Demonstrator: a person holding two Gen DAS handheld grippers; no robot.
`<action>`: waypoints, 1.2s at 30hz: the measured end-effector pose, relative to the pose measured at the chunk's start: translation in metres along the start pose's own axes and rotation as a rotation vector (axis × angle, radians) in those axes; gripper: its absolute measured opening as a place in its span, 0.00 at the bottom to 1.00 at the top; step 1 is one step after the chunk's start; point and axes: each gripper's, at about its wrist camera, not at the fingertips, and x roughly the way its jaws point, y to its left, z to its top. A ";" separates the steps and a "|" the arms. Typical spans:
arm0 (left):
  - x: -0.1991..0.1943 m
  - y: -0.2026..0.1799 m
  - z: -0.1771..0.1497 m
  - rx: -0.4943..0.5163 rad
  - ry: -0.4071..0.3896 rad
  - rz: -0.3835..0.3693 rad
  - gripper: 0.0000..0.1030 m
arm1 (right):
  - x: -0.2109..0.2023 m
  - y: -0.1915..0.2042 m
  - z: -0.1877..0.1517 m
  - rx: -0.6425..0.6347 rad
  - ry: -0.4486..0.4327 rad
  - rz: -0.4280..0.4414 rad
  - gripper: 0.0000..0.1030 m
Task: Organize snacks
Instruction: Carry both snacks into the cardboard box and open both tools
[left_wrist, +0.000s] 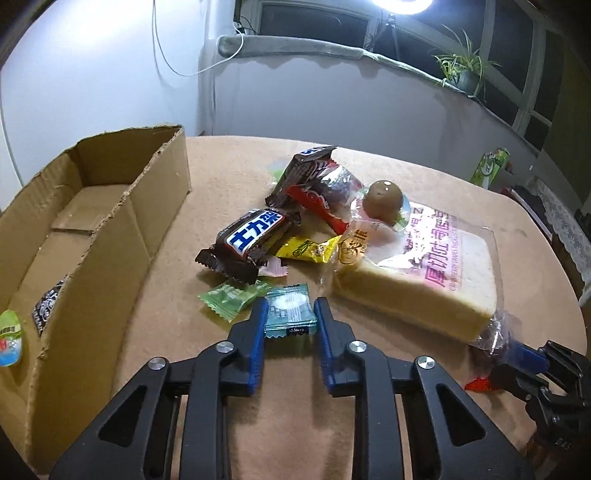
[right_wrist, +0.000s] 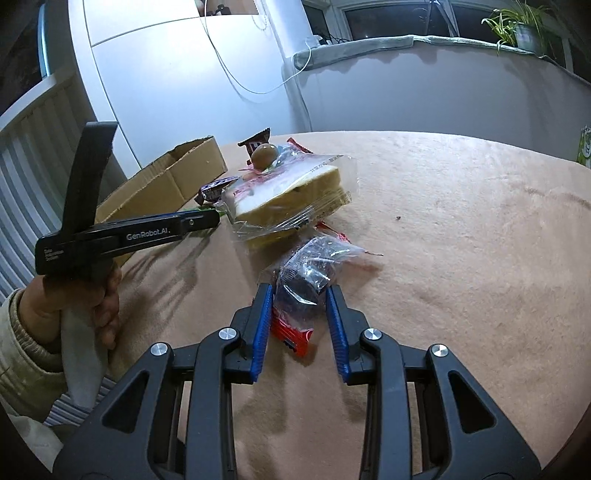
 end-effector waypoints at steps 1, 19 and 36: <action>0.000 0.000 0.000 -0.003 -0.001 -0.001 0.22 | 0.000 -0.001 0.000 0.002 -0.001 0.001 0.30; -0.069 -0.010 -0.024 0.024 -0.091 -0.081 0.22 | -0.052 0.008 -0.007 -0.022 -0.071 -0.077 0.30; -0.110 0.003 -0.039 0.005 -0.155 -0.070 0.22 | -0.029 -0.005 -0.012 0.043 -0.014 -0.119 0.71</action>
